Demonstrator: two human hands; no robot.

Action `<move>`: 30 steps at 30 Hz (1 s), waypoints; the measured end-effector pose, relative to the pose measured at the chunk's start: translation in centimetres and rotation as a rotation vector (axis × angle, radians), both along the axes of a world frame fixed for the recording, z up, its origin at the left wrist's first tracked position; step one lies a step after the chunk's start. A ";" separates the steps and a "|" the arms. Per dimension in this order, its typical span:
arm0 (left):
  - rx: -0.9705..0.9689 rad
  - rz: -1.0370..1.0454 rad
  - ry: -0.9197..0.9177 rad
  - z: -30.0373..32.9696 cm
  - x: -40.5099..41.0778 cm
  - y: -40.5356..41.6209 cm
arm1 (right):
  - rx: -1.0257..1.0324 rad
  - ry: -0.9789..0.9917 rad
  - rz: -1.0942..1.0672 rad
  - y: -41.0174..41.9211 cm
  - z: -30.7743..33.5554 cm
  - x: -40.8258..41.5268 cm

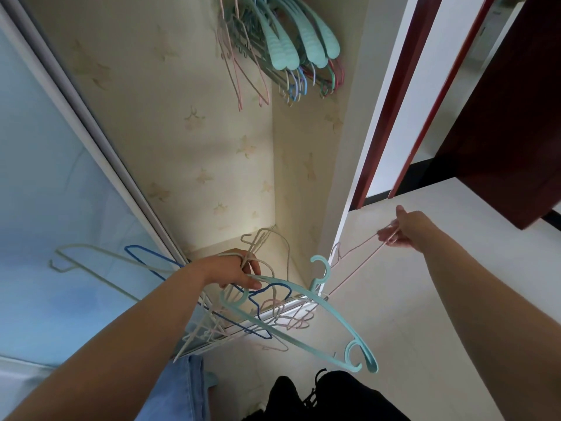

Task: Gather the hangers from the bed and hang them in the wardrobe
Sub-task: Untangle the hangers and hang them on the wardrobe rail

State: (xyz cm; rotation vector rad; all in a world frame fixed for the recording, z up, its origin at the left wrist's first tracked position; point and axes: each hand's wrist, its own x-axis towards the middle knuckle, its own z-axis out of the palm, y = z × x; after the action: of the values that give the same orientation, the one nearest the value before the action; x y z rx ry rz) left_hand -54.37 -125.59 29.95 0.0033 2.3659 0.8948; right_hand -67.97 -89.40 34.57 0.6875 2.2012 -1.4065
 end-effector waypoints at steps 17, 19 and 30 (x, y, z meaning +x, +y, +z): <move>0.121 -0.032 -0.052 3.5 -0.5 1.6 | -0.289 0.481 0.153 -2.7 4.3 0.8; 0.128 -0.017 -0.032 3.7 -0.6 1.9 | -0.250 0.469 0.210 -3.8 5.6 0.4; 0.156 0.199 0.123 3.1 0.2 0.1 | -0.227 0.417 -0.374 2.8 3.3 -0.2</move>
State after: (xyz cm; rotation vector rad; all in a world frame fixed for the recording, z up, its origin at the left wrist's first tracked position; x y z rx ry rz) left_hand -54.15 -125.52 33.01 -0.1192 2.4343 1.2042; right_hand -68.20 -86.57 37.92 0.8109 2.2334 -2.1172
